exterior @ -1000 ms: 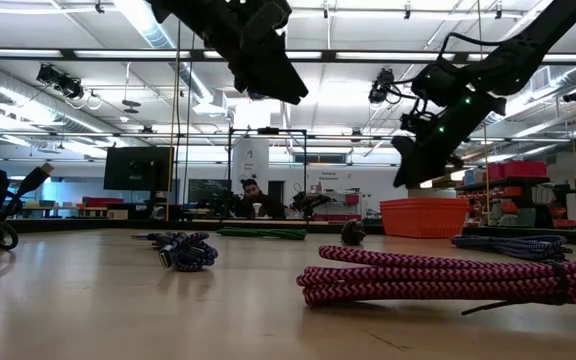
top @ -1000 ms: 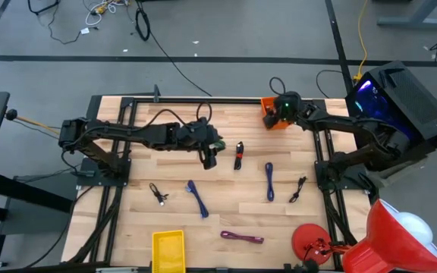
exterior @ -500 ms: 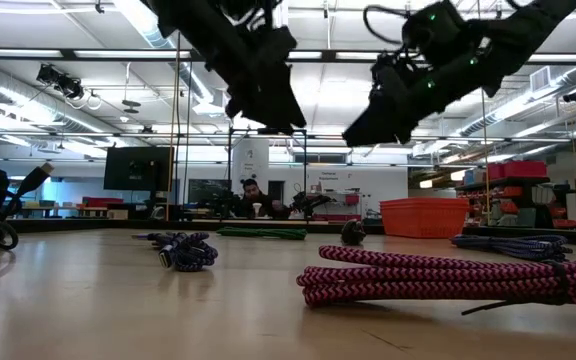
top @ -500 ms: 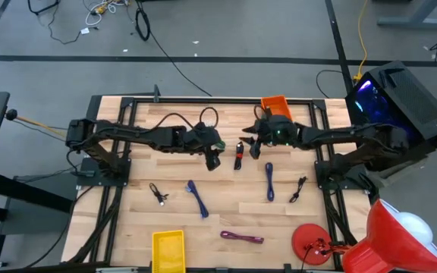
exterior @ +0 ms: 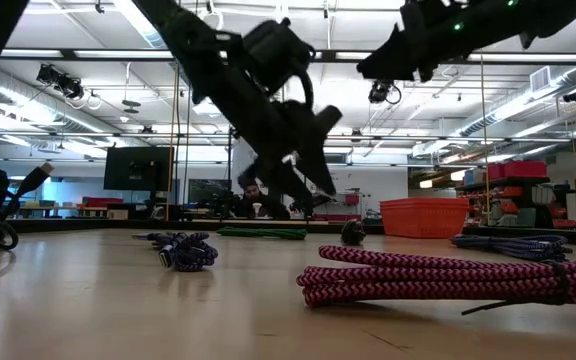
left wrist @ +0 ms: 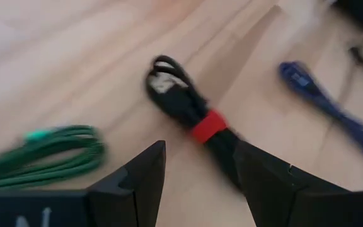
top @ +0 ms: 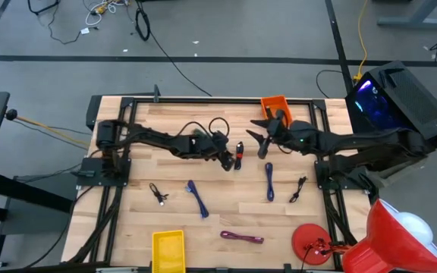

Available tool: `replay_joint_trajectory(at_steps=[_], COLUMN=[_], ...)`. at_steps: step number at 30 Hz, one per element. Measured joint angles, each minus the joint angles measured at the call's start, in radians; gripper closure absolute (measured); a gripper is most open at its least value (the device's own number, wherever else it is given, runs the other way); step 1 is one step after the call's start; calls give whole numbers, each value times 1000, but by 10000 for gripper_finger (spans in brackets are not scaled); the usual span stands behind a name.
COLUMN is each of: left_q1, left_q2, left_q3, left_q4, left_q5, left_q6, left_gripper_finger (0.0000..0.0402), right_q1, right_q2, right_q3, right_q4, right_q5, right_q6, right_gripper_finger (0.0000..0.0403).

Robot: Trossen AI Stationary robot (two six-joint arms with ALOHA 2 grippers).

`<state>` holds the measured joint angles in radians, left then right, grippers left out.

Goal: Pick & Place USB Port
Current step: Put the black charger cable into the orange bin

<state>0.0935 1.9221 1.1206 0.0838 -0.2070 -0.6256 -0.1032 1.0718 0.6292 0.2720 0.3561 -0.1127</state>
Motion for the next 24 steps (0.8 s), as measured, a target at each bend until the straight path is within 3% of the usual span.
replay_joint_trajectory(at_steps=[4,24], left_q1=[10,-7], left_q2=[52,77], left_q3=[9,53], left_q4=[86,22], left_q5=[80,43], left_q6=[-47,-102], left_gripper_finger=[207,207], right_q1=[7,7], right_q2=[-21,-21], right_q3=[0,0], right_q4=[-33,-48], right_q5=[35,48], right_q6=[-15,-53], right_gripper_finger=[222,222])
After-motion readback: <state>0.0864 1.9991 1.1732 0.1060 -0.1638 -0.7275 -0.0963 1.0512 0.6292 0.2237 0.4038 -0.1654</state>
